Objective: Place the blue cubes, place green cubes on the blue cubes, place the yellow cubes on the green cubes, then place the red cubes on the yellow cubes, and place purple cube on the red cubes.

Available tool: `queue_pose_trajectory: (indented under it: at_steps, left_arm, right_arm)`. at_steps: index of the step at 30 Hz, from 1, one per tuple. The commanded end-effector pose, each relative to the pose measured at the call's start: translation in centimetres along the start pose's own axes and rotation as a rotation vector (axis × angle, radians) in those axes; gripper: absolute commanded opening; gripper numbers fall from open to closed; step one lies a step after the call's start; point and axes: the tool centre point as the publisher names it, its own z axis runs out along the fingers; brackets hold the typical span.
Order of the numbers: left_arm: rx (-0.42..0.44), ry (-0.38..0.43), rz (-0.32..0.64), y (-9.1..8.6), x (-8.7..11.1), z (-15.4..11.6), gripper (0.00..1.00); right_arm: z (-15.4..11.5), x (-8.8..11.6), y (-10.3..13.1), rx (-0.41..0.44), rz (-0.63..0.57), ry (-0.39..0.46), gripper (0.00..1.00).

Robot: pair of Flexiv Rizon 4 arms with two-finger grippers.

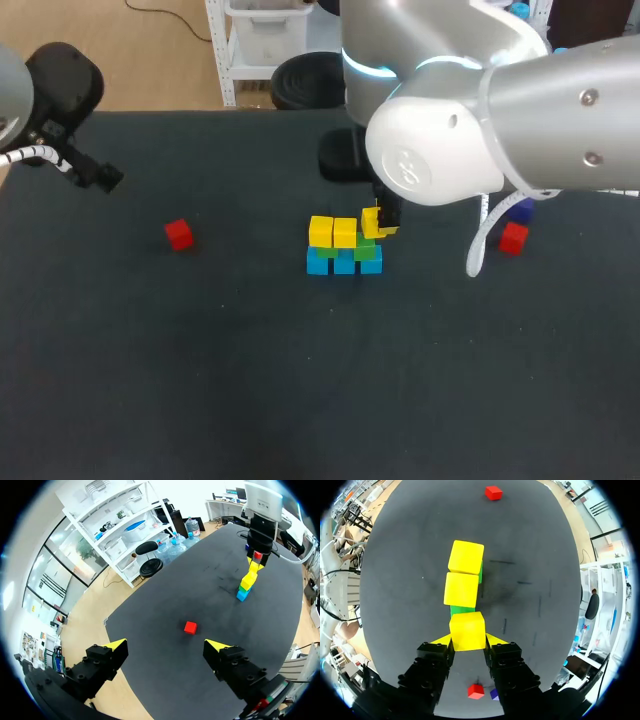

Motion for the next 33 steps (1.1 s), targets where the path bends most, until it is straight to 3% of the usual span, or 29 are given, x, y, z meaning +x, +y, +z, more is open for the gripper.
queue_pose_trajectory:
  at_steps: [1,33]
  left_arm:
    - [0.002,-0.001,0.001,0.09,-0.01,0.05,1.00]
    - [0.002,-0.001,0.001,0.09,-0.01,0.05,1.00]
  right_arm:
    - [-0.14,0.04,-0.02,-0.006,0.001,-0.002,0.00]
    - [0.22,-0.35,0.62,-0.043,-0.005,-0.013,0.00]
